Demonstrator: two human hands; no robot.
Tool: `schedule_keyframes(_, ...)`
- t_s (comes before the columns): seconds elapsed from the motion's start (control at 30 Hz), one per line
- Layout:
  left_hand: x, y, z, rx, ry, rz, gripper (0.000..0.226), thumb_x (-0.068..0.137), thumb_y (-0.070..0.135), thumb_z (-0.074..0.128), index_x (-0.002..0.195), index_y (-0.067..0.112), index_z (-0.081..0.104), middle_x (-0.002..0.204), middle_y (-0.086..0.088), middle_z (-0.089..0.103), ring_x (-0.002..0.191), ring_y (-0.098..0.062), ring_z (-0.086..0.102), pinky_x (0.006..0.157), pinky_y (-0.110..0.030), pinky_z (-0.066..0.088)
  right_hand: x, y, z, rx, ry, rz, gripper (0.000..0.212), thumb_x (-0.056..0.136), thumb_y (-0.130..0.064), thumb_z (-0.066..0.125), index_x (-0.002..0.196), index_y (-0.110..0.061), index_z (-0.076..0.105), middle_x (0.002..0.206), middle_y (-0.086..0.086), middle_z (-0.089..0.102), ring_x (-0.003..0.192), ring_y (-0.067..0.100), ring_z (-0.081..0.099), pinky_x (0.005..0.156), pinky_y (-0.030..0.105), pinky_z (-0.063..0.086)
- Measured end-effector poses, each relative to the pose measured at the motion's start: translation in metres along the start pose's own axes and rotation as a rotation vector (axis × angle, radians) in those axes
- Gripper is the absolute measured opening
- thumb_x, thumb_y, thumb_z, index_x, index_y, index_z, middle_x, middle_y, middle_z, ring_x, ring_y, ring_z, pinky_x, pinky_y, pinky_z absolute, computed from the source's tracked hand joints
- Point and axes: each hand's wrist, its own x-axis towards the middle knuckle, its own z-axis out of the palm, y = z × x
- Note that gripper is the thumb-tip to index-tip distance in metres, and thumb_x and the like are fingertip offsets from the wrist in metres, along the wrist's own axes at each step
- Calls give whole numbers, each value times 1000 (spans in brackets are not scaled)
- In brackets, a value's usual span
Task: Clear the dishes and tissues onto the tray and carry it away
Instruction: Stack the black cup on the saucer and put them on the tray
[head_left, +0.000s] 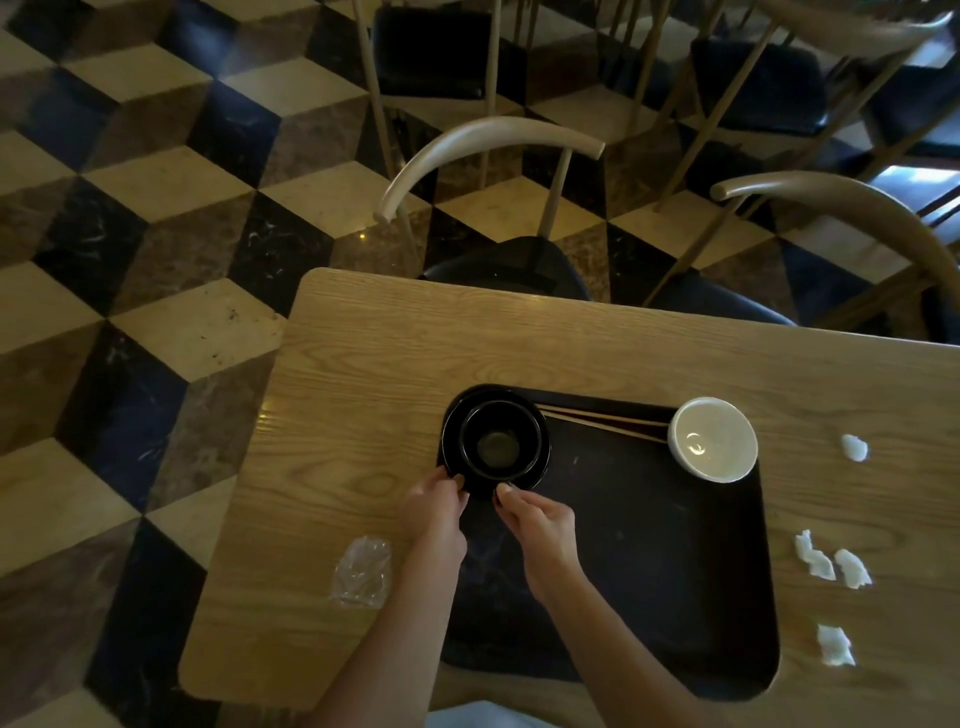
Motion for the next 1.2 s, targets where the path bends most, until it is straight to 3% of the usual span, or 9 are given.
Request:
schedule_keyframes(0.1, -5, -7, -2, -6, -6, -88, 20, 95, 0, 61, 112, -2, 70, 105, -19, 75, 96, -25, 73, 78, -32, 60, 5, 1, 1, -59, 19, 5, 7, 87, -15, 77, 91, -13, 82, 94, 2, 80, 99, 16, 74, 95, 37, 58)
schedule_keyframes(0.2, -10, -11, -5, 27, -63, -141, 18, 94, 3, 61, 107, 2, 74, 98, -15, 78, 93, -24, 75, 64, -26, 55, 8, 2, 4, -78, 35, 3, 10, 87, -13, 77, 82, -19, 84, 112, 4, 77, 111, 18, 69, 99, 43, 55)
schedule_keyframes(0.3, -9, -9, -7, 62, -83, -117, 17, 93, 0, 62, 103, 1, 75, 96, -17, 78, 92, -26, 76, 67, -29, 58, 12, 2, 7, -93, 52, 3, 18, 86, -15, 78, 73, -26, 83, 115, 3, 76, 106, 17, 71, 97, 43, 57)
schedule_keyframes(0.43, -6, -9, -11, 90, -106, -82, 14, 92, -3, 64, 100, -2, 75, 95, -21, 77, 91, -29, 76, 70, -32, 61, 15, 4, 13, -161, 66, 27, 5, 86, -20, 79, 85, -21, 84, 111, -2, 77, 107, 16, 70, 101, 45, 54)
schedule_keyframes(0.7, -6, -7, -12, 73, -146, -95, 17, 94, -5, 58, 102, -8, 72, 99, -26, 75, 94, -33, 75, 70, -33, 60, 17, 9, 16, -175, 99, 53, 9, 85, -26, 80, 90, -20, 83, 107, -3, 78, 106, 16, 70, 100, 46, 54)
schedule_keyframes(1.1, -12, -10, -16, 126, -144, -85, 13, 93, -5, 62, 99, -4, 74, 95, -23, 77, 89, -30, 76, 56, -24, 59, 15, 10, 12, -220, 112, 55, 9, 84, -29, 81, 90, -23, 84, 101, -9, 79, 102, 13, 71, 98, 42, 56)
schedule_keyframes(1.2, -12, -9, -17, 150, -172, -79, 16, 95, -4, 58, 103, -4, 72, 98, -23, 76, 90, -30, 76, 61, -28, 60, 14, 10, 14, -237, 117, 53, 11, 83, -31, 81, 90, -24, 83, 98, -10, 80, 100, 12, 72, 96, 40, 57)
